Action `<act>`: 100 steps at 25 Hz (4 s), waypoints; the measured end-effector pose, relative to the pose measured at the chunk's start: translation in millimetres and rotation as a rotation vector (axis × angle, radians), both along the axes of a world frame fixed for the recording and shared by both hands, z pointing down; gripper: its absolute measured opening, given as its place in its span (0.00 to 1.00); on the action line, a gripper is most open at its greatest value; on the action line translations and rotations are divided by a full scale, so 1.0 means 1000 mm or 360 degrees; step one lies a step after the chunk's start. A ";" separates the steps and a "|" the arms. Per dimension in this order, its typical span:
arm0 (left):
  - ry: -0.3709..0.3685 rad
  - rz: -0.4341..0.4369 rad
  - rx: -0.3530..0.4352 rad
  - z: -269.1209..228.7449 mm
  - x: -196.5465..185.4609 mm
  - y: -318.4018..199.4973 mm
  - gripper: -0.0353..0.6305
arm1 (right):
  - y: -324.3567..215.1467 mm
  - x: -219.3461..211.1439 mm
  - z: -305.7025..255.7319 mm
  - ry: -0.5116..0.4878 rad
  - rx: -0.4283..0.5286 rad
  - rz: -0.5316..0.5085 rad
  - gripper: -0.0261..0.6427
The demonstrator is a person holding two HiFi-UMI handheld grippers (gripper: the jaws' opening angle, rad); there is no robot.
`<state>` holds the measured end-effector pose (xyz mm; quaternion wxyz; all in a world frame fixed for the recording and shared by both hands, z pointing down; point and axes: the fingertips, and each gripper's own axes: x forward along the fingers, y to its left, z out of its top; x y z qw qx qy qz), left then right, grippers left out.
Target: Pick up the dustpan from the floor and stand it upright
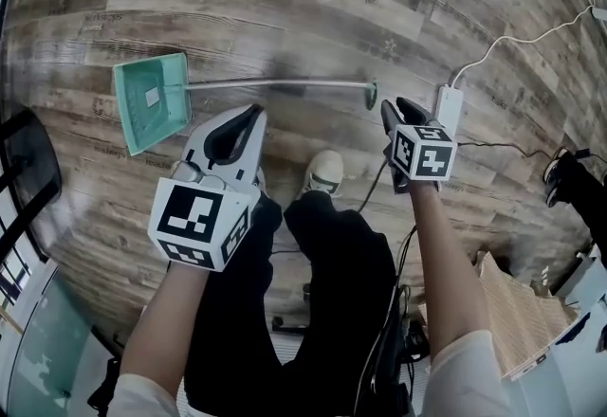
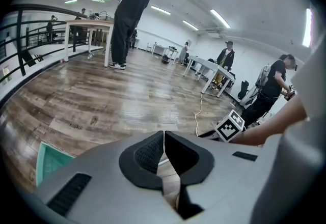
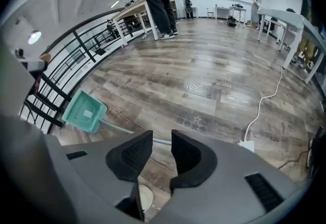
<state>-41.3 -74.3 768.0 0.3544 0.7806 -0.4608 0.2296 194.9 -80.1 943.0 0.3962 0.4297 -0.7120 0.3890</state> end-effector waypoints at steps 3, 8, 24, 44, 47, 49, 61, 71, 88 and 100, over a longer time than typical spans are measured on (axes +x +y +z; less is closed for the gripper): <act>-0.0010 0.0024 0.0002 0.023 0.000 -0.005 0.10 | 0.001 0.004 0.034 0.0047 0.0000 -0.0056 0.22; -0.0026 0.0075 0.0006 0.060 0.000 -0.011 0.10 | 0.002 0.014 0.084 0.0100 -0.0052 -0.0072 0.22; 0.0000 0.0175 -0.0020 0.159 0.009 -0.016 0.10 | 0.028 0.049 0.208 0.0153 -0.0247 -0.0112 0.23; -0.0028 0.0171 -0.0045 0.132 -0.005 -0.012 0.10 | 0.028 0.039 0.185 0.0215 -0.0207 -0.0219 0.14; -0.0023 0.0155 -0.0075 0.105 -0.009 -0.002 0.10 | 0.021 0.038 0.150 0.0282 -0.0163 -0.0230 0.14; -0.0020 0.0150 -0.0094 0.086 -0.012 0.005 0.10 | 0.019 0.035 0.123 0.0319 -0.0160 -0.0218 0.14; 0.0002 0.0101 -0.0084 -0.057 -0.031 0.028 0.10 | 0.003 0.010 -0.036 0.0413 -0.0044 -0.0298 0.14; 0.0041 0.0042 -0.0077 -0.140 -0.045 0.043 0.10 | -0.017 -0.002 -0.142 0.0654 0.0153 -0.0414 0.14; 0.0140 -0.0022 -0.0100 -0.222 -0.052 0.073 0.10 | -0.019 -0.053 -0.269 0.0896 0.0404 -0.0608 0.15; 0.0168 -0.0045 -0.0069 -0.262 -0.069 0.079 0.10 | -0.003 -0.083 -0.321 0.0999 0.0496 -0.0673 0.16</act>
